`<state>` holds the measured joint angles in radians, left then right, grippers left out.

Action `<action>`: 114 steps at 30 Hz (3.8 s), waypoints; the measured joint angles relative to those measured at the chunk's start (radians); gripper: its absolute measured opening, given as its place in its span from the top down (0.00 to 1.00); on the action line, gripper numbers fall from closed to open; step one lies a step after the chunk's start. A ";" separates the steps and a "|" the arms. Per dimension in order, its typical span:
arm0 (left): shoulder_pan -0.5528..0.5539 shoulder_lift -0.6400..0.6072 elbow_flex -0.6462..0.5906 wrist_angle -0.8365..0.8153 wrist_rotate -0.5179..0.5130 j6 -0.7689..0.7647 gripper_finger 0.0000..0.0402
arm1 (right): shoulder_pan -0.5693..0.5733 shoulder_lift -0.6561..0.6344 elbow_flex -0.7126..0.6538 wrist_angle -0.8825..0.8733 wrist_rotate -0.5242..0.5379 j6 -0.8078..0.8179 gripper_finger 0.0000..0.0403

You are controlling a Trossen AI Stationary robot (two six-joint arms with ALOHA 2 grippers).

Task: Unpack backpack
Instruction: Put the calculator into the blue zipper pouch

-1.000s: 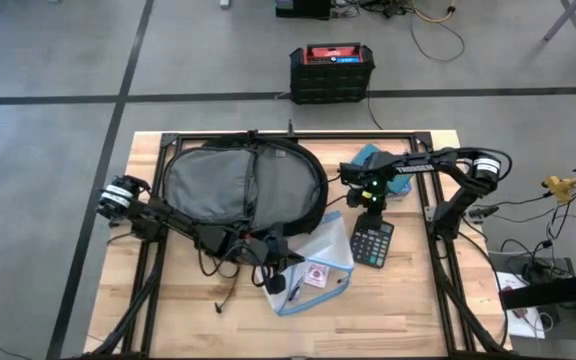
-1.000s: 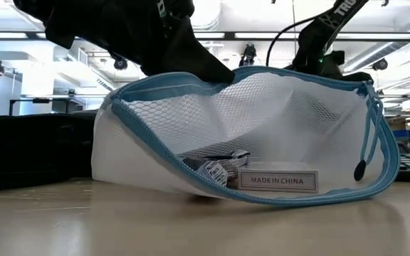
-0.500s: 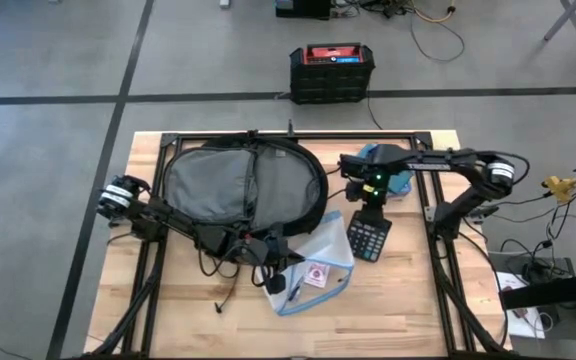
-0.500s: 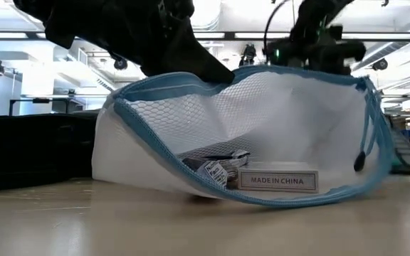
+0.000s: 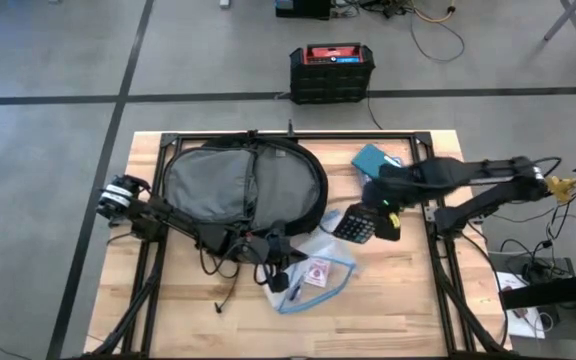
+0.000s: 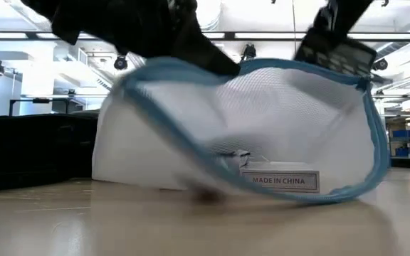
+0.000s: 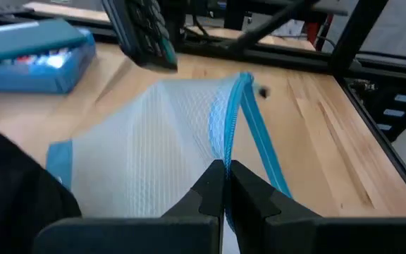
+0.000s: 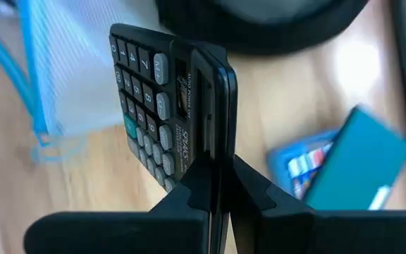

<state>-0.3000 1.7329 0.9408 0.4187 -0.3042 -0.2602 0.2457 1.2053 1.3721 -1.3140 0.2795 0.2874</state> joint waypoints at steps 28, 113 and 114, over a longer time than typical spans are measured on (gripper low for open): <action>0.118 0.000 0.275 -0.409 0.140 0.037 1.00 | 0.466 0.381 0.073 0.249 0.539 0.145 0.99; -0.041 0.383 0.350 -0.154 0.403 0.127 1.00 | 0.533 0.613 0.009 0.152 -0.017 0.512 1.00; -0.047 0.383 0.350 -0.180 0.398 0.127 1.00 | 0.533 0.613 -0.002 0.154 -0.017 0.525 1.00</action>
<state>-0.3466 2.1162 1.2911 0.2390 0.0937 -0.1329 0.7786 1.8183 1.3705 -1.1604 0.2624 0.8119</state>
